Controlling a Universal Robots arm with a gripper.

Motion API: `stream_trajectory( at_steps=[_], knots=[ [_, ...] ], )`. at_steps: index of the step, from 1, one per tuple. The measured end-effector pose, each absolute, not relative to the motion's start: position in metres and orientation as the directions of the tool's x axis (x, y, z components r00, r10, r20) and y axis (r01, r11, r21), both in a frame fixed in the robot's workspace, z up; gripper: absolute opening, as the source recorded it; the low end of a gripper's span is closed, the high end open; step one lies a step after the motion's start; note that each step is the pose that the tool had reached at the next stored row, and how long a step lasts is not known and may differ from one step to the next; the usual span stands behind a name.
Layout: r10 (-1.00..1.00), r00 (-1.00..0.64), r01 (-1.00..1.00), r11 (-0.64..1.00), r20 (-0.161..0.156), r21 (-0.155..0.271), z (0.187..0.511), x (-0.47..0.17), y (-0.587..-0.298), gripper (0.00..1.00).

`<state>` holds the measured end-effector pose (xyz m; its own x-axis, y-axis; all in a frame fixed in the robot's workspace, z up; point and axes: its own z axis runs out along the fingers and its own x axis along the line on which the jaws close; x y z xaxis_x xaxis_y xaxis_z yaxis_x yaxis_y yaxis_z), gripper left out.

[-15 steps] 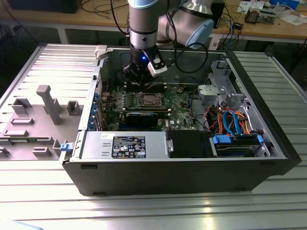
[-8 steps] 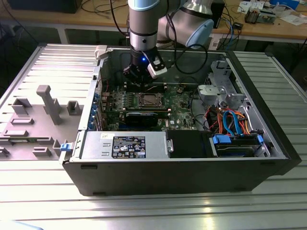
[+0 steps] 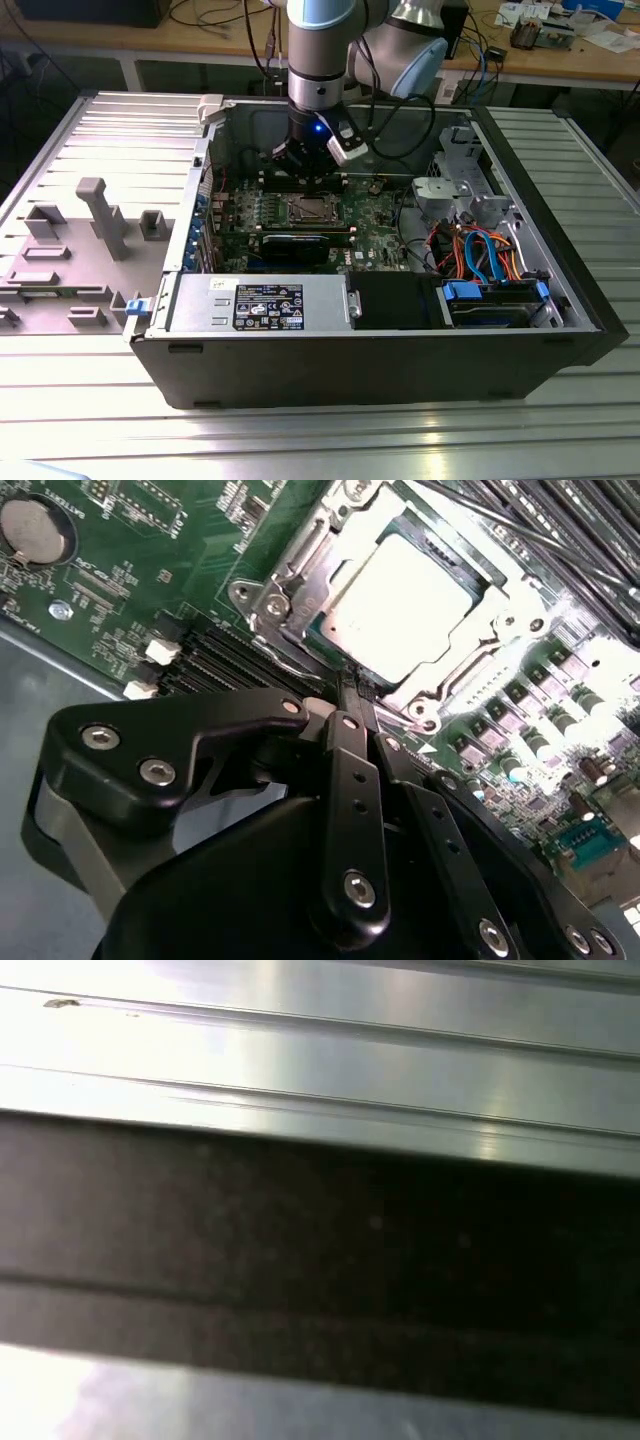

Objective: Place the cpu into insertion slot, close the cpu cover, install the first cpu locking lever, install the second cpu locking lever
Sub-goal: 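Install the first cpu locking lever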

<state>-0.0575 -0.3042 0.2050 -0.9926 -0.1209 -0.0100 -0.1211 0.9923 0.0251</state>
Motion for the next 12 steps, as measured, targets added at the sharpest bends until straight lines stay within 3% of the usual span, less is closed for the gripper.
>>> stream_trajectory(
  at_steps=[12],
  knots=[
    [-0.153, -0.988, -0.153, 0.988, -0.01, 0.025, 0.204, -0.045, -0.304, 0.11]
  ],
)
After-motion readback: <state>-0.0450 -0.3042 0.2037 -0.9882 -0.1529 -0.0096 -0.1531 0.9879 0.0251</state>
